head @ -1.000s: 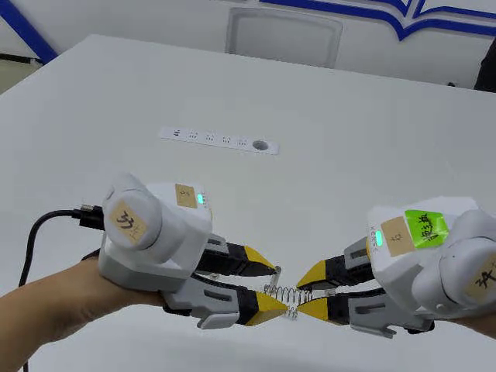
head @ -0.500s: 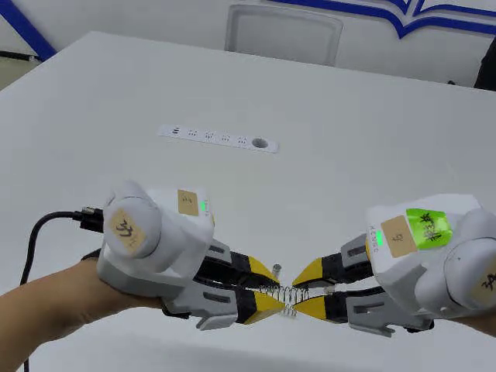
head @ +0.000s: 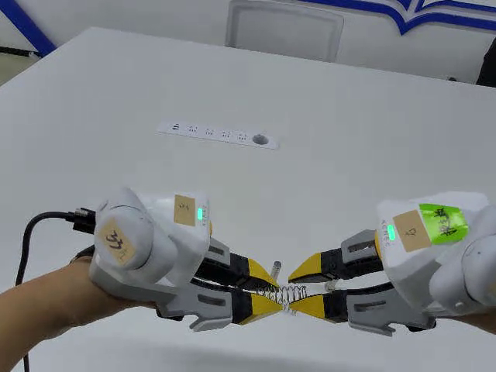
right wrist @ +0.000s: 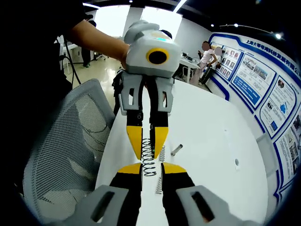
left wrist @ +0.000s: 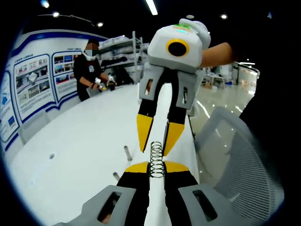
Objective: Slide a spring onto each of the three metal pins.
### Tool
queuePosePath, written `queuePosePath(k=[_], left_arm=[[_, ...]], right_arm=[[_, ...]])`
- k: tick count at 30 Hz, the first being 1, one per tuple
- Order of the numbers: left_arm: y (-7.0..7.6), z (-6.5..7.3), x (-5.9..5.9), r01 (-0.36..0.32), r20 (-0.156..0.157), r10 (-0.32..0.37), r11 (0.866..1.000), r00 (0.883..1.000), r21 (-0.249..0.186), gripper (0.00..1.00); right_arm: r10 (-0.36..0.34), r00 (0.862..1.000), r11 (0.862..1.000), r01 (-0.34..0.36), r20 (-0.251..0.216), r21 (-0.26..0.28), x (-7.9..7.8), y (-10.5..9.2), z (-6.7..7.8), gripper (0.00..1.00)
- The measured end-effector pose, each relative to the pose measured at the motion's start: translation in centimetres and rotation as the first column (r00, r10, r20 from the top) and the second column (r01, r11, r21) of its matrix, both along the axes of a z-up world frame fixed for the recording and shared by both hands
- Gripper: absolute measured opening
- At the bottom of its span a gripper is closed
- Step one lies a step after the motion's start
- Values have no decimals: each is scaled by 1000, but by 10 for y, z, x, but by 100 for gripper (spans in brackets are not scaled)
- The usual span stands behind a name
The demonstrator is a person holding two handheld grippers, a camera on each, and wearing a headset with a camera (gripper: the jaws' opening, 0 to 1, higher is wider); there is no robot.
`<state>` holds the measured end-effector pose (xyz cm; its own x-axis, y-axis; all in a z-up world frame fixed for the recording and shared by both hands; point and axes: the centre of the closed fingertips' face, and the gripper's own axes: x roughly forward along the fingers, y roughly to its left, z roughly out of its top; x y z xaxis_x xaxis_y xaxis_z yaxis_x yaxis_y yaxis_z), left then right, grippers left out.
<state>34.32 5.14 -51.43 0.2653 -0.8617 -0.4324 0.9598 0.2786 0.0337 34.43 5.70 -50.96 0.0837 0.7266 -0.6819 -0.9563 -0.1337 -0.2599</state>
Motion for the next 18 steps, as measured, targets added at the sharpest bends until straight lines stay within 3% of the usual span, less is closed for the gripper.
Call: queuePosePath(k=[4, 9, 15, 18], left_arm=[[0, 4, 1, 3, 7, -3, 1000, 1000, -14, 10], [0, 7, 1, 10, 18, -10, 1000, 1000, -24, 10], [0, 10, 0, 17, 24, -16, 999, 1000, -33, 10], [0, 8, 1, 13, 39, -12, 1000, 999, -16, 10]], right_arm=[[-5, 1000, 1000, 5, -6, 11, 0, -2, 0, 16], [-14, 997, 999, 18, -77, 47, -2, -4, 0, 12], [-13, 991, 995, 26, -131, 97, -4, -3, 9, 11], [-8, 989, 993, 25, -146, 112, -5, -1, 13, 11]])
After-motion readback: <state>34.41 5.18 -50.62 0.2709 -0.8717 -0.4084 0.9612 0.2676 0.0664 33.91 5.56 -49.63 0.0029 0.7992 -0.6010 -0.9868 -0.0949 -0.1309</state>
